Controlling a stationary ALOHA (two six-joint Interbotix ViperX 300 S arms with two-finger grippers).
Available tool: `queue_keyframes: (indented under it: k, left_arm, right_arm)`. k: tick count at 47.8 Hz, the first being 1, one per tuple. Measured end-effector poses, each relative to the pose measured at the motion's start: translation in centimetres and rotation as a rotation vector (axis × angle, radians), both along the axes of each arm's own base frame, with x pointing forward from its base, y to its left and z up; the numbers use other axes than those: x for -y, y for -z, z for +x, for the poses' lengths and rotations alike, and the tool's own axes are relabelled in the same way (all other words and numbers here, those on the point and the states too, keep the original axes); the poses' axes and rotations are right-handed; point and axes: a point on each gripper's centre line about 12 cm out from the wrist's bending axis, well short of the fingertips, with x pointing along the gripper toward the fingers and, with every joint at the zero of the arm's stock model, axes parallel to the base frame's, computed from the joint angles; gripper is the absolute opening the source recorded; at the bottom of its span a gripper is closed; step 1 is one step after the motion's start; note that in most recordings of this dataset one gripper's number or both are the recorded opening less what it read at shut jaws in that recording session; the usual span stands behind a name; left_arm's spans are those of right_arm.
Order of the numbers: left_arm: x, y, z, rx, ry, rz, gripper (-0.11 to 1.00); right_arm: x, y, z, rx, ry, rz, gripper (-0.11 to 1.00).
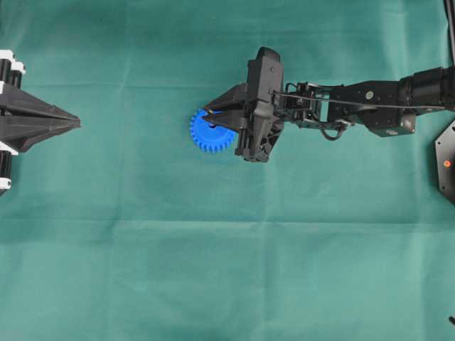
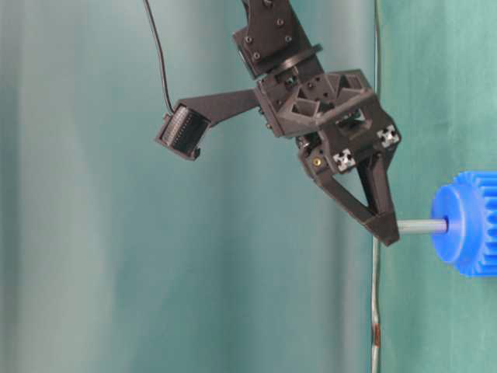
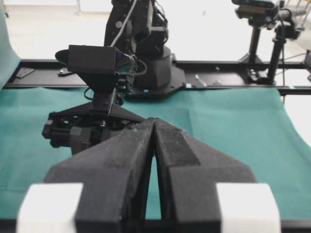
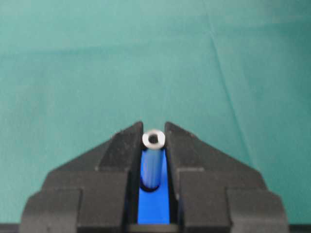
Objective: Insert the shaft placed at a random location into the center hole of the medium gear at another random location.
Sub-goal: 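Lower the shaft into the blue gear's center hole with the right gripper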
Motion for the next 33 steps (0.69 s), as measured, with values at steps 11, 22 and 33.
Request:
queue_keyframes:
  k: [11, 22, 33]
  left_arm:
    - [0.0, 0.0, 0.0, 0.000, -0.002, 0.000, 0.00]
    - [0.0, 0.0, 0.0, 0.000, -0.002, 0.000, 0.00]
    - [0.0, 0.0, 0.0, 0.000, -0.002, 0.000, 0.00]
  right_arm:
    - [0.0, 0.2, 0.1, 0.006, 0.004, 0.002, 0.16]
    - [0.0, 0.0, 0.1, 0.011, 0.004, 0.001, 0.16]
    - [0.0, -1.5, -0.2, 0.043, 0.004, -0.003, 0.16]
